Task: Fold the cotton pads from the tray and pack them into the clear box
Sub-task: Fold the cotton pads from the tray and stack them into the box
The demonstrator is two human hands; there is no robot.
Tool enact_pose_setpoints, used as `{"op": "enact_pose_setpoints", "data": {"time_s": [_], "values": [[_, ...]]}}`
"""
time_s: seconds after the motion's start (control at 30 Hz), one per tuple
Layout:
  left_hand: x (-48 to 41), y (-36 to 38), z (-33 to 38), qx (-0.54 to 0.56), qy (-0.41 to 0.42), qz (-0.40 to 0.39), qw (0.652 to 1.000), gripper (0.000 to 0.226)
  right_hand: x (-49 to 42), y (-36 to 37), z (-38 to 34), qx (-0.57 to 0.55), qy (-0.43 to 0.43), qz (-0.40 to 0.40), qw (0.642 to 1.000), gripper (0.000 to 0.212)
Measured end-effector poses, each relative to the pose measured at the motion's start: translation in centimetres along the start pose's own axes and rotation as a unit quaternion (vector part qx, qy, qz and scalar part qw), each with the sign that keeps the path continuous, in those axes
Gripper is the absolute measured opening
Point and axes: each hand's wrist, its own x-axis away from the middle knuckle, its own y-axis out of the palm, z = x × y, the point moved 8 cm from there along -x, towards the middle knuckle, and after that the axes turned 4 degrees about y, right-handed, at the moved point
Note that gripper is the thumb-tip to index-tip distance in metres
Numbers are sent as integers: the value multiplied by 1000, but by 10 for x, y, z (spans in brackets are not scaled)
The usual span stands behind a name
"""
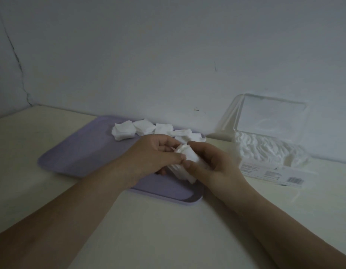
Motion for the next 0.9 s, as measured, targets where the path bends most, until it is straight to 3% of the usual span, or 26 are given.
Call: {"op": "enact_pose_setpoints", "data": {"time_s": [0.07,0.13,0.27,0.43,0.9], "values": [[-1,-3,2,21,-2,18,1000,18,-4,-4,7,-56,9,6,998,47],[-3,-1,5,114,-20,25,993,19,-6,-6,13,-106,24,1,994,47],[-2,8,6,213,-51,-8,976,23,-8,-7,20,-188,49,-8,981,38],[-1,4,-4,149,-6,-15,989,23,-11,-9,25,-272,68,17,960,37],[-4,1,-6,112,1,36,993,10,-8,-6,19,-271,45,-31,961,39]]}}
